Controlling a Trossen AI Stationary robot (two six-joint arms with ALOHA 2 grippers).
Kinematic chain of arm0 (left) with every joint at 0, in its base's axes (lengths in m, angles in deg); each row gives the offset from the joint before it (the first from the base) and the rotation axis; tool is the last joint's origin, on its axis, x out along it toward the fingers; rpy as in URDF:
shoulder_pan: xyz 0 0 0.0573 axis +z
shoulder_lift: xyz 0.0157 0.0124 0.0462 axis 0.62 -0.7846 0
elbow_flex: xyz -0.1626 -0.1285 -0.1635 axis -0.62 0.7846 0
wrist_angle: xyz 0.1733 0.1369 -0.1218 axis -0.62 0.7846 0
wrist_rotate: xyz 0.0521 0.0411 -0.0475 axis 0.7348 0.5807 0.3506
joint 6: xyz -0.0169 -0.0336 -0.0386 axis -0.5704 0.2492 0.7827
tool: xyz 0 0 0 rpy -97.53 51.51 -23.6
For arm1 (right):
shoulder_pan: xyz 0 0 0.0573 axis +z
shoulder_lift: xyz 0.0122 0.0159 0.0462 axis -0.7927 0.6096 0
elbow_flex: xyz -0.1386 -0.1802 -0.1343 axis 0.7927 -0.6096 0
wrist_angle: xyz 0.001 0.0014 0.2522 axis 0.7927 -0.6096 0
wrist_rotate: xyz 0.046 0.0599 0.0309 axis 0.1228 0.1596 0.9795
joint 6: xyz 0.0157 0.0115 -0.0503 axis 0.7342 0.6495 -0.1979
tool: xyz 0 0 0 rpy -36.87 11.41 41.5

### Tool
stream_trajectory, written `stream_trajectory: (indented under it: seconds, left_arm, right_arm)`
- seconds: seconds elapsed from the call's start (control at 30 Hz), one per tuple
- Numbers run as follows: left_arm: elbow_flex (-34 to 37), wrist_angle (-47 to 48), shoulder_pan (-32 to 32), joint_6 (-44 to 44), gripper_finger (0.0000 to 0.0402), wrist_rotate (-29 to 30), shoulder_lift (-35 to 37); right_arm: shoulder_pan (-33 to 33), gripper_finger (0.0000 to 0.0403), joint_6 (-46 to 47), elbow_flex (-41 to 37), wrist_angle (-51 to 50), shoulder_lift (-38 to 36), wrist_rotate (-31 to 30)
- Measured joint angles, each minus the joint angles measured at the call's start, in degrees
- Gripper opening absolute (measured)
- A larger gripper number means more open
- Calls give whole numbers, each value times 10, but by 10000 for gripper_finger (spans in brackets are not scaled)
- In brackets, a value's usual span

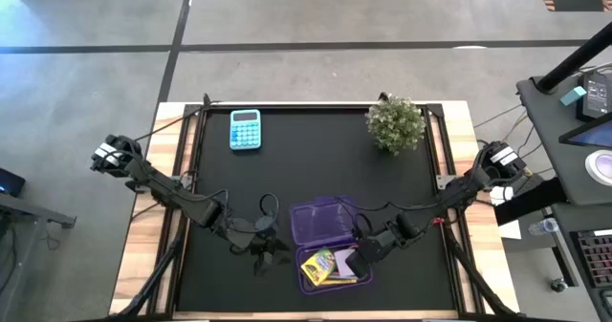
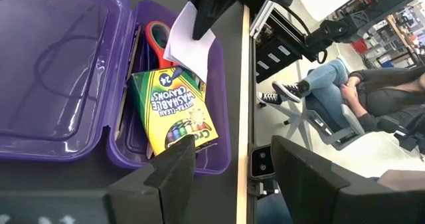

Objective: Pack school essentials
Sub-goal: Put the pink sticky notes into the purple supply box, then close the purple supply box

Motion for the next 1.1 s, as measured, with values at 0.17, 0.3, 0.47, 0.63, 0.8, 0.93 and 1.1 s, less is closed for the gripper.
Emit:
stream_trajectory:
  seconds: [0.17, 0.3, 0.47, 0.63, 0.8, 0.93, 1.1]
  left_arm:
    - [0, 0, 0, 0, 183, 0, 0]
    - [2, 0, 1, 0, 183, 1, 0]
    - [8, 1, 2, 0, 183, 2, 0]
    - [8, 1, 6, -2, 183, 2, 0]
    - [8, 6, 14, -4, 183, 2, 0]
    - [9, 27, 33, -17, 183, 6, 0]
    - [18, 44, 89, -35, 183, 20, 0]
  right_arm:
    - [0, 9, -3, 0, -2, 0, -5]
    - [0, 25, -4, 0, -3, 0, -5]
    - [0, 71, -4, 0, -4, 0, -5]
    - [0, 128, -2, 0, -15, -7, -5]
    - [0, 156, 0, 27, -110, -30, -5]
    - [9, 158, -5, 73, -173, -41, -6]
    - [56, 147, 20, 128, -179, -19, -10]
